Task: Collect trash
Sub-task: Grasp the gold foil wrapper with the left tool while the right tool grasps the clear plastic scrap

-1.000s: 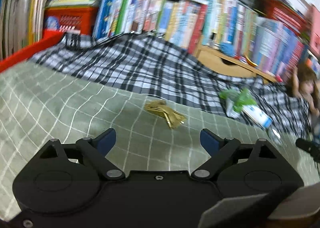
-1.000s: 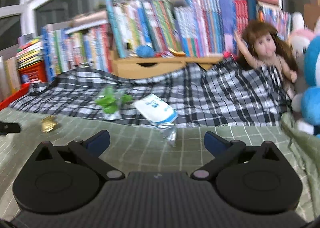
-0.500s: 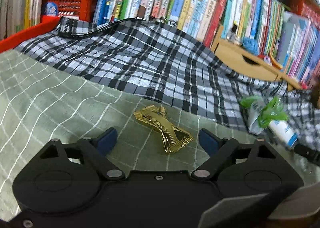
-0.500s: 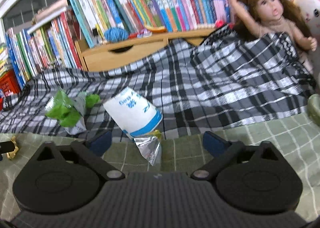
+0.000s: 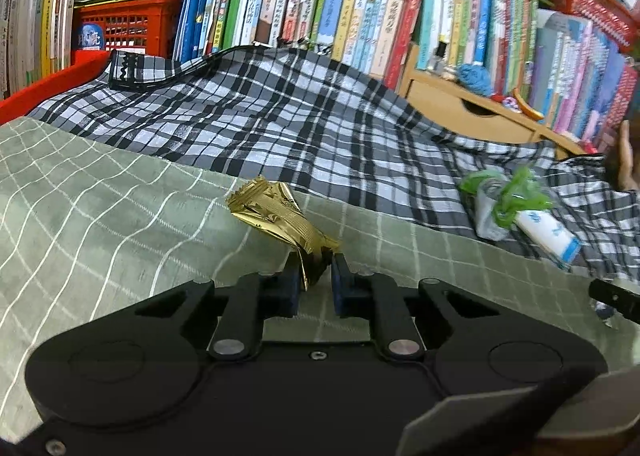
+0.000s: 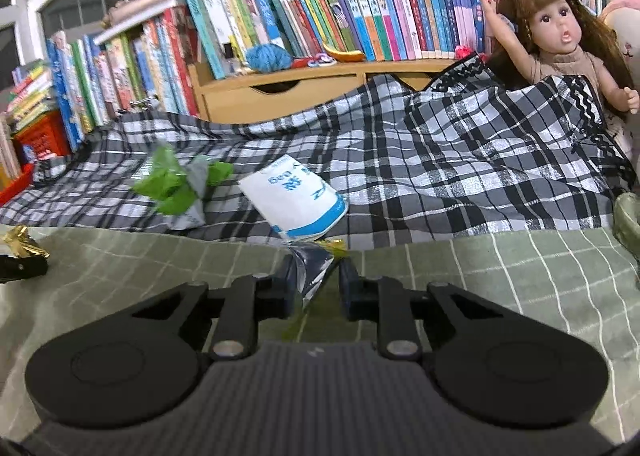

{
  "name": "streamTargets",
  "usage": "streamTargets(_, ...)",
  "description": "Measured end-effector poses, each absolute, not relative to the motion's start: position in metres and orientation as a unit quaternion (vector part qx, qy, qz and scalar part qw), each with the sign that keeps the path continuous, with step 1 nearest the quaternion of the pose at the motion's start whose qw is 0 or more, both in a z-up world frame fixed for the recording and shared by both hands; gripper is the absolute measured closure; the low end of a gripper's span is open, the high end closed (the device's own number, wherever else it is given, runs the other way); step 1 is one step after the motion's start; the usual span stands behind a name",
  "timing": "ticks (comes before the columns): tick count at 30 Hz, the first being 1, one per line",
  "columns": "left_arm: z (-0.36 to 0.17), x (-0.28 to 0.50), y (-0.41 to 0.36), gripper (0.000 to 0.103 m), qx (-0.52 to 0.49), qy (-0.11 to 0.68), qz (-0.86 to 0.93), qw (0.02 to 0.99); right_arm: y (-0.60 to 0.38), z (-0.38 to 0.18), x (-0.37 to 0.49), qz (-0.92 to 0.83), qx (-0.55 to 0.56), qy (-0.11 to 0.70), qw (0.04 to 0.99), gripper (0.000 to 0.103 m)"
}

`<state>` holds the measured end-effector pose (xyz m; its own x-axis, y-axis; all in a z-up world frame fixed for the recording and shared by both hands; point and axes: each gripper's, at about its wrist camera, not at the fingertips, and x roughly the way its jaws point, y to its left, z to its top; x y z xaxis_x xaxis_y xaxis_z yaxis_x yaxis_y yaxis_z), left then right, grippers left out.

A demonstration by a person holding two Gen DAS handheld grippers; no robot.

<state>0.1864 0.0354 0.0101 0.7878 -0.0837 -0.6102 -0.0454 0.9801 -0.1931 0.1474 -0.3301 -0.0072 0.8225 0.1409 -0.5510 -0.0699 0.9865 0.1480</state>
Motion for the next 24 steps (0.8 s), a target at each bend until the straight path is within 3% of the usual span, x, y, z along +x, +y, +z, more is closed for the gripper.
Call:
streamTargets(12, 0.041, 0.082, 0.017, 0.089, -0.075, 0.276, -0.07, 0.956, -0.313, 0.01, 0.072, 0.105, 0.053, 0.265, 0.957, 0.077)
streamTargets(24, 0.049, -0.015, 0.0, 0.088, -0.06, 0.284, -0.132, 0.948, -0.292, 0.012, -0.013, 0.156, 0.052, 0.256, 0.953, 0.076)
